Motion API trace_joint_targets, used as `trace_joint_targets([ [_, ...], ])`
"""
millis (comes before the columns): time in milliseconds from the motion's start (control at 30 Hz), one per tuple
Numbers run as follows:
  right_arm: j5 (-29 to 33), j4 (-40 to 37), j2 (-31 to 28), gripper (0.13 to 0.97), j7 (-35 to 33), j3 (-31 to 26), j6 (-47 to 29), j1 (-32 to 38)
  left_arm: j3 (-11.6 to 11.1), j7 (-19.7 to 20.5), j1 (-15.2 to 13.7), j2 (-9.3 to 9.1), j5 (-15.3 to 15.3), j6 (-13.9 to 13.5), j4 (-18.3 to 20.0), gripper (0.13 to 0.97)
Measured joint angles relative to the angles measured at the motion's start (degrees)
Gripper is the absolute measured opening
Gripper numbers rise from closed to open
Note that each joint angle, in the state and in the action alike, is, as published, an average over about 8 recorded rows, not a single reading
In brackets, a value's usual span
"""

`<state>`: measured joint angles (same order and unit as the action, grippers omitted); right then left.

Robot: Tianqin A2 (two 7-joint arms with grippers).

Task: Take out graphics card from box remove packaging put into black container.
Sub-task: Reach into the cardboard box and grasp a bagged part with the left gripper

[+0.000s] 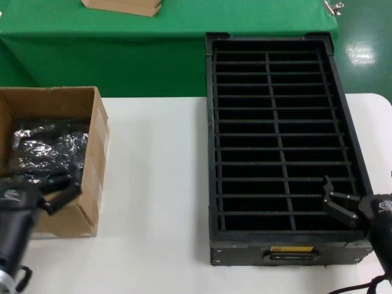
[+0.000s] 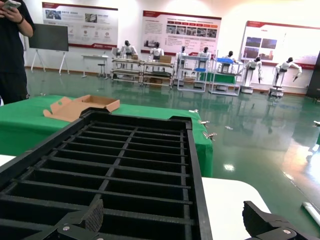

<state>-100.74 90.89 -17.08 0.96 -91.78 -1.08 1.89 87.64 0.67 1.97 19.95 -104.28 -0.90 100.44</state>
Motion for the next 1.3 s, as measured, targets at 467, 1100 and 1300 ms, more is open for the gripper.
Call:
trace_joint_targets([
  [467, 0.00, 0.00, 0.00, 0.966, 0.01, 0.00, 0.00, 0.00, 3.87, -6.36, -1.49, 13.48, -9.23, 12.81, 6.34, 0.966],
  [1100, 0.01, 0.00, 0.00, 0.966, 0.01, 0.00, 0.00, 0.00, 23.45, -32.18, -26.74, 30.20, -29.93, 23.05, -8.51, 0.966],
  [1300, 0.01, 0.00, 0.00, 0.966, 0.01, 0.00, 0.00, 0.00, 36.73, -40.26, -39.07, 31.47, -38.28, 19.49, -18.30, 0.966],
])
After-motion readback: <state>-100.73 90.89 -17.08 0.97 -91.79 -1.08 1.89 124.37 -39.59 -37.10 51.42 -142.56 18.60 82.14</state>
